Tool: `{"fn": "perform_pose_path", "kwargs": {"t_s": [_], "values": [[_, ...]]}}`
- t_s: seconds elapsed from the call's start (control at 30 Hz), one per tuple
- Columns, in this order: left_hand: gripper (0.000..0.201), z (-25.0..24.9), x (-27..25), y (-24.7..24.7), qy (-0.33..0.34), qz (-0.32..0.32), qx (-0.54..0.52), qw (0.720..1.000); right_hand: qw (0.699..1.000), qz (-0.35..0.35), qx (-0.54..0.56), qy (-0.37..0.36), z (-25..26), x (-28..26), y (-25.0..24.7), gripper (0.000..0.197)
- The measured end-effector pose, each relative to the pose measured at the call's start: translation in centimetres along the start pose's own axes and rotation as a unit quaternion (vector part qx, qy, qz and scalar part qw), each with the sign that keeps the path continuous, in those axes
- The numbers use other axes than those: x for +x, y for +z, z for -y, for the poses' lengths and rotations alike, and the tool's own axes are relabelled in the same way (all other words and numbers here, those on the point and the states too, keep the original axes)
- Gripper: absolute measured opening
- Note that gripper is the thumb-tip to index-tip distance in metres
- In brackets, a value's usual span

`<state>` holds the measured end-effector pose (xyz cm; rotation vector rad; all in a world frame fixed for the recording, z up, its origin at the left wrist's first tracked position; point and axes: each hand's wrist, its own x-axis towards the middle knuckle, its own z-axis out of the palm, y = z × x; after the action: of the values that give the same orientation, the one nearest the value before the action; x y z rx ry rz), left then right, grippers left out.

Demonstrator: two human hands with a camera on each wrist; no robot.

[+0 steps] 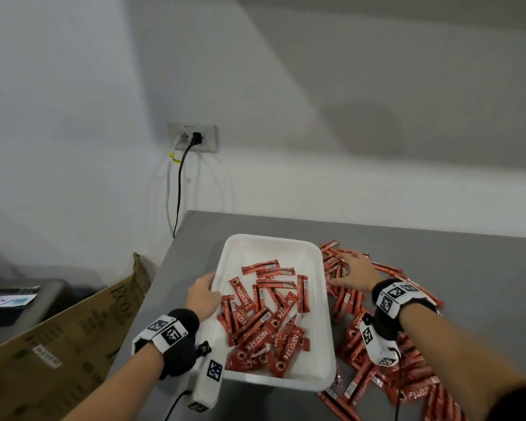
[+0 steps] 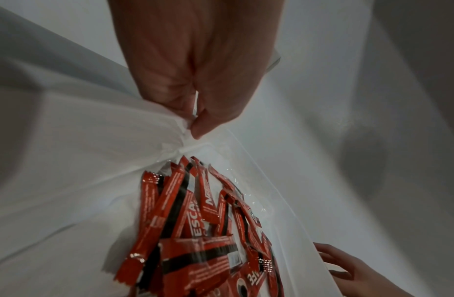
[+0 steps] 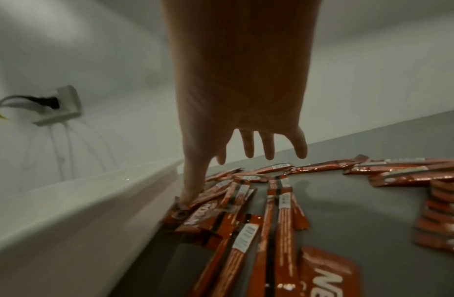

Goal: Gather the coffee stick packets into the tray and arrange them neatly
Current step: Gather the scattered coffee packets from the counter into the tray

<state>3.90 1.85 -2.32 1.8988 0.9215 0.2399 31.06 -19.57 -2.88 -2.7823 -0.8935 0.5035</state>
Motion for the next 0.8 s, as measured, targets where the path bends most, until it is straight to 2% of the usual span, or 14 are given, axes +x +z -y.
{"fn": "perform_pose_path", "kwargs": {"t_s": [0.13,0.23,0.4,0.47,0.57,0.67,0.8], "values": [[0.039,-0.3,-0.2,-0.3,-0.007,-0.002,0.016,1.000,0.999,0.030,-0.014,0.016,0.0,1.3,0.1,0.101],[0.042,-0.5,-0.3,-0.3,-0.017,-0.001,0.012,1.000,0.997,0.060,-0.007,0.043,0.5,2.0,1.0,0.102],[0.043,-0.3,-0.1,-0.2,-0.021,0.001,0.022,1.000,0.994,0.048,-0.094,0.041,0.7,1.5,2.6,0.078],[0.043,-0.2,0.0,-0.1,-0.028,0.000,0.015,0.999,0.997,0.008,-0.071,0.014,0.7,0.7,3.1,0.063],[0.044,-0.1,-0.2,-0.2,-0.031,-0.007,0.009,0.999,0.997,-0.061,0.024,-0.029,1.3,-0.5,4.6,0.041],[0.043,-0.1,-0.6,-0.2,-0.032,-0.005,0.008,0.999,0.995,-0.084,0.049,-0.037,1.7,-1.0,4.5,0.023],[0.042,-0.2,-0.9,-0.4,-0.032,-0.007,0.010,0.999,0.984,-0.148,0.095,-0.032,1.4,-1.6,1.3,0.013]]}}
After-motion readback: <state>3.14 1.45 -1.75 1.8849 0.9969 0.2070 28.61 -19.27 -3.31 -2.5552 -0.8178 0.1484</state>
